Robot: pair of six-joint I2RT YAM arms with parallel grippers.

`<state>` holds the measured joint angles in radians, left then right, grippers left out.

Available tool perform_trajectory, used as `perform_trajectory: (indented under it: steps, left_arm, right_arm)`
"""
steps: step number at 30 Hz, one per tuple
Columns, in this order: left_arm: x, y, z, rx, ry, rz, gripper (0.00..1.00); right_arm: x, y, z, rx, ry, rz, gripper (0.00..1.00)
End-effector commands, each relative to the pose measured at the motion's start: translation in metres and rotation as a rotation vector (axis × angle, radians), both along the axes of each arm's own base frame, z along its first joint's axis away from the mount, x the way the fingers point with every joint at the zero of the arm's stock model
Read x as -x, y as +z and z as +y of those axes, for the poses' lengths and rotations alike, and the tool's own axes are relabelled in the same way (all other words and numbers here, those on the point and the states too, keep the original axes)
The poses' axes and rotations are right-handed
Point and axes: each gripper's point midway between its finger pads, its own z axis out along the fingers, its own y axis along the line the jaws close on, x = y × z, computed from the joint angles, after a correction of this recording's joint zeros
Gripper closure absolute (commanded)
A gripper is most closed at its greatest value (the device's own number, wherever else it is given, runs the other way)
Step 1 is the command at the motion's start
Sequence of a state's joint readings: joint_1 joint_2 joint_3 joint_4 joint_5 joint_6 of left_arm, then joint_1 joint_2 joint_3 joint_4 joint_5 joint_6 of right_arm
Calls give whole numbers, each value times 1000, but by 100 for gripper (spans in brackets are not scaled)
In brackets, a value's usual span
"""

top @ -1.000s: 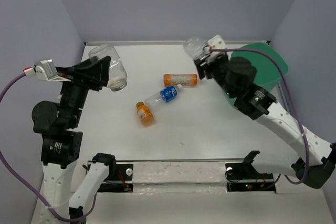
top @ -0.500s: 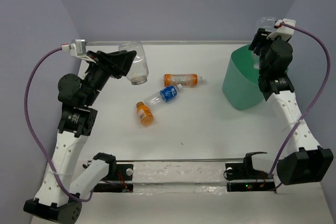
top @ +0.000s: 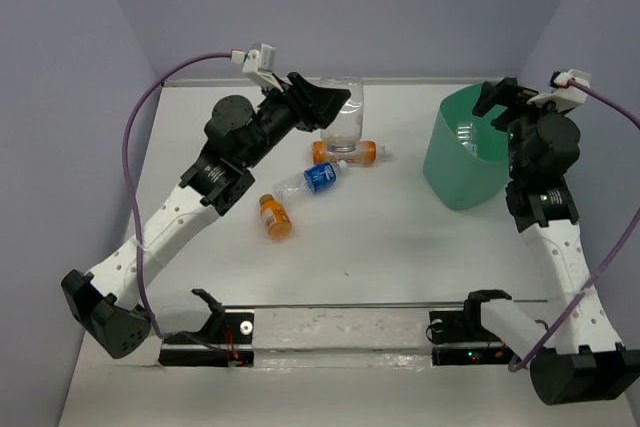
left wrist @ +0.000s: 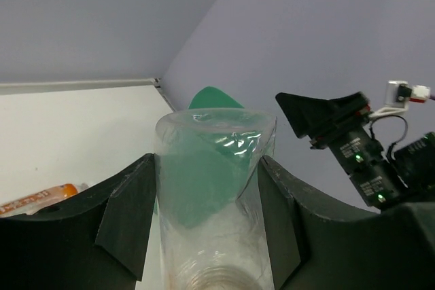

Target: Put the plastic bottles in the bin

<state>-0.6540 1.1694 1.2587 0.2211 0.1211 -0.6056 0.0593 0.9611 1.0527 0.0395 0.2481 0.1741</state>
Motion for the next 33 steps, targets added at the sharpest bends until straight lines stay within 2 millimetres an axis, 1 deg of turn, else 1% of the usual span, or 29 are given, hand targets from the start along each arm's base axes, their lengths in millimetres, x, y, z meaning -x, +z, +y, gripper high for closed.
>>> perform_trajectory:
  steps: [1, 2, 4, 5, 6, 7, 8, 9, 10, 11, 12, 13, 14, 15, 16, 17, 18, 19, 20, 21, 22, 23, 24, 25, 26, 27, 29, 32, 33]
  left_arm:
    - [2, 63, -24, 92, 21, -148, 52]
    - [-6, 53, -38, 69, 15, -138, 52]
    - [-6, 71, -51, 97, 21, -164, 52]
    - [-8, 72, -58, 98, 21, -168, 52]
    - [-17, 64, -71, 80, 23, -161, 52]
    - [-12, 81, -78, 113, 18, -189, 52]
    - [-21, 71, -93, 96, 18, -179, 52]
    - [-20, 74, -103, 97, 19, -190, 52]
    - [-20, 90, -106, 121, 23, -216, 52]
    - [-22, 90, -115, 119, 19, -220, 52]
    - [-33, 76, -134, 98, 18, -208, 52]
    - [-29, 95, -140, 120, 15, -242, 52]
    - [-32, 93, -149, 116, 11, -247, 52]
    - [-43, 76, -170, 91, 5, -234, 52]
    - [-41, 97, -172, 122, 6, -270, 52]
    - [-44, 95, -181, 121, 3, -274, 52]
    - [-53, 76, -203, 98, -9, -262, 52]
    - [-50, 96, -204, 136, -8, -294, 52]
    - [-59, 73, -226, 105, -17, -281, 52]
    - [-59, 72, -235, 110, -34, -289, 52]
    - [-55, 89, -235, 146, -38, -320, 52]
    - [-64, 65, -255, 116, -47, -307, 52]
    - [-64, 62, -262, 122, -53, -311, 52]
    - [-59, 73, -264, 150, -57, -333, 52]
    - [-66, 53, -278, 131, -63, -322, 52]
    - [-61, 60, -277, 149, -65, -337, 52]
    - [-68, 34, -294, 146, -66, -333, 51]
    - [-71, 23, -303, 173, -76, -330, 43]
    - [-75, 9, -310, 163, -79, -319, 38]
  right_arm:
    - [40, 38, 38, -90, 222, -80, 3]
    - [49, 39, 54, -109, 314, -82, 13]
    - [79, 47, 67, -132, 394, -111, 47]
    - [91, 47, 78, -132, 461, -117, 57]
    - [100, 46, 81, -160, 484, -119, 83]
    - [115, 41, 83, -169, 499, -118, 92]
    - [124, 38, 89, -187, 539, -114, 100]
    - [129, 24, 92, -207, 554, -79, 100]
    - [136, 20, 95, -220, 568, -78, 100]
    - [144, 17, 98, -229, 594, -81, 100]
    - [162, 20, 103, -229, 632, -111, 100]
    - [167, 9, 103, -240, 632, -86, 100]
    - [182, 11, 104, -239, 644, -111, 100]
    - [187, 4, 104, -241, 646, -93, 100]
    - [194, 3, 104, -238, 648, -96, 100]
    - [199, 2, 103, -236, 646, -99, 100]
    - [210, 2, 102, -230, 643, -115, 100]
    - [214, 3, 102, -225, 644, -123, 100]
    - [219, 5, 100, -218, 640, -138, 100]
    - [222, 3, 100, -216, 639, -132, 100]
    - [227, 4, 99, -209, 638, -147, 100]
    - [229, 4, 100, -201, 644, -145, 100]
    - [230, 3, 101, -200, 651, -142, 100]
    - [231, 1, 103, -198, 659, -136, 100]
    - [233, -1, 106, -196, 677, -130, 100]
    - [234, -2, 107, -195, 683, -127, 100]
    - [239, -3, 108, -190, 698, -136, 100]
    - [244, 0, 110, -173, 711, -150, 100]
    - [246, 1, 110, -168, 712, -158, 100]
